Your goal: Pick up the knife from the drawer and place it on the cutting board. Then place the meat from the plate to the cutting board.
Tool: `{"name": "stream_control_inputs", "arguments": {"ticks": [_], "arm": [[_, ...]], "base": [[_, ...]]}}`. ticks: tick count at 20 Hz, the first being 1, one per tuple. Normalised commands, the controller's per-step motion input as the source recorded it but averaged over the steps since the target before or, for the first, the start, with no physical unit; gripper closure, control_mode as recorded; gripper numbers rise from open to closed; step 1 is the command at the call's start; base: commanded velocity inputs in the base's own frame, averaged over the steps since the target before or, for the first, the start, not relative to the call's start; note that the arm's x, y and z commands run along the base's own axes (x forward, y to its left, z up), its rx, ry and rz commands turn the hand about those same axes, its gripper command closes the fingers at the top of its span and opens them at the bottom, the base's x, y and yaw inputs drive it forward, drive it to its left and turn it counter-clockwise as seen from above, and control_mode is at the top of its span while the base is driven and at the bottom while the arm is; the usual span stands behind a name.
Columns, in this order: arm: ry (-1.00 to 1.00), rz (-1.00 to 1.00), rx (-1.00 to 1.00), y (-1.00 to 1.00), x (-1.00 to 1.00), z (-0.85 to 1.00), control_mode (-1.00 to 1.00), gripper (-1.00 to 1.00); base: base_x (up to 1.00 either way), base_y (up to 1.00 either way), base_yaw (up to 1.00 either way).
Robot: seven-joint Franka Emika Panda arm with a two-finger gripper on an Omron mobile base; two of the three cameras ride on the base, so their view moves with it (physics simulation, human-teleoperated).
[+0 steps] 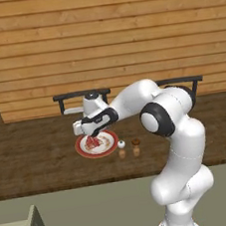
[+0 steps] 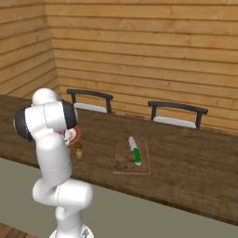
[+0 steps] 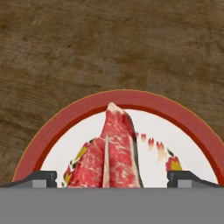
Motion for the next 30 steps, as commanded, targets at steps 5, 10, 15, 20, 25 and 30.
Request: {"name": "stream_control_inputs", "arguments": {"ticks": [5, 10, 15, 20, 25, 30], "arm": [[-0.03, 0.0, 0.0, 0.02, 0.03, -0.19, -1.0, -1.0], [0.0, 0.0, 0.0, 0.06, 0.01, -0.12, -1.0, -1.0], [0.03, 0.0, 0.0, 0.05, 0.06, -0.01, -1.0, -1.0], [0.07, 0.0, -0.02, 0.0, 0.08, 0.0, -1.0, -1.0], [0.03, 0.0, -0.02, 0.0, 0.0, 0.0, -1.0, -1.0], [0.0, 0.0, -0.01, 0.0, 0.0, -0.07, -1.0, -1.0]], "base": [[0.0, 0.0, 0.0], [0.0, 0.0, 0.0], [0.0, 0.0, 0.0], [0.0, 0.0, 0.0], [0.0, 0.0, 0.0], [0.0, 0.0, 0.0]]}}
